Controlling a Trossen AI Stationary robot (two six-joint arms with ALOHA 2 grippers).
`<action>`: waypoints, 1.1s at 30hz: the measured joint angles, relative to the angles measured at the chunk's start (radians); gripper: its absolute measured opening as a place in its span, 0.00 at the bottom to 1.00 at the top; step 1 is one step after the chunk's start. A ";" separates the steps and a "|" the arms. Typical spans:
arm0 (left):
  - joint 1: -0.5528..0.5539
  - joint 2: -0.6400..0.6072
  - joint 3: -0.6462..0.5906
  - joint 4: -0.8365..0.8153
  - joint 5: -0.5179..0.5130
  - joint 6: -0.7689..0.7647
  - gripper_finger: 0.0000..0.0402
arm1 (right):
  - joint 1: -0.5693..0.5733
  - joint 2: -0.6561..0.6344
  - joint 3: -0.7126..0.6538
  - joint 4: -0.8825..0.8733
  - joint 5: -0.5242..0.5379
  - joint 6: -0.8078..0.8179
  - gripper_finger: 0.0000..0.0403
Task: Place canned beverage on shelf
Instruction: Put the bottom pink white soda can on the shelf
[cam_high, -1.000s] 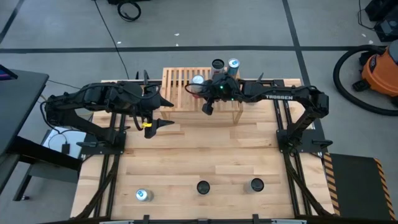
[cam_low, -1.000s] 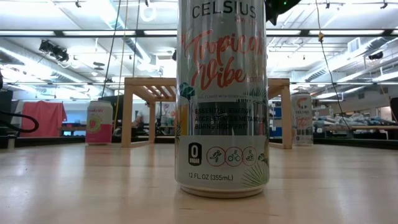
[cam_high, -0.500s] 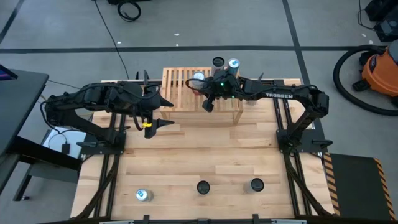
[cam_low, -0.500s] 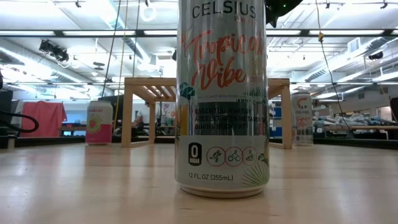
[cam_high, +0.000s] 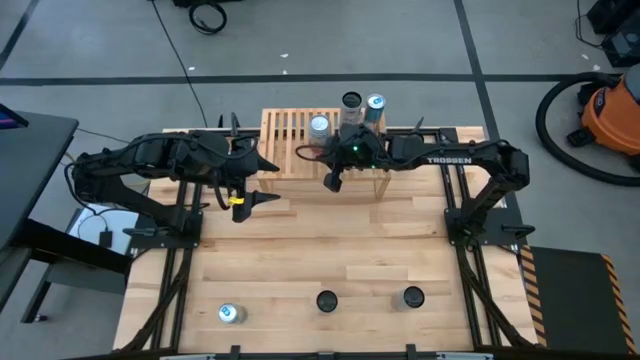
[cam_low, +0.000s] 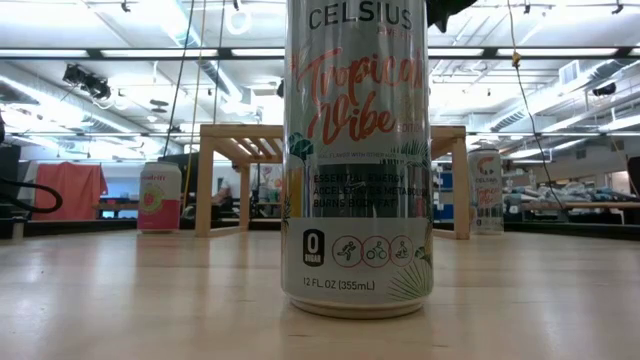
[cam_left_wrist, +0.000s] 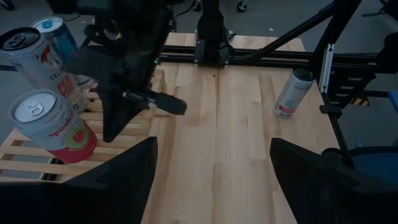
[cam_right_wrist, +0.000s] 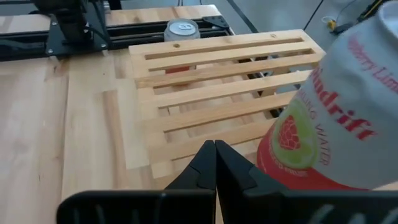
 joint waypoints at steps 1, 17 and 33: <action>0.000 0.000 0.000 0.000 0.000 0.000 0.78 | 0.010 -0.005 0.000 -0.005 0.013 0.000 0.01; 0.107 0.052 0.000 0.011 0.000 0.129 0.78 | 0.192 -0.292 0.000 -0.063 0.149 -0.001 0.01; 0.301 0.272 0.001 0.150 0.148 0.204 0.78 | 0.238 -0.471 0.000 -0.182 0.253 -0.001 0.01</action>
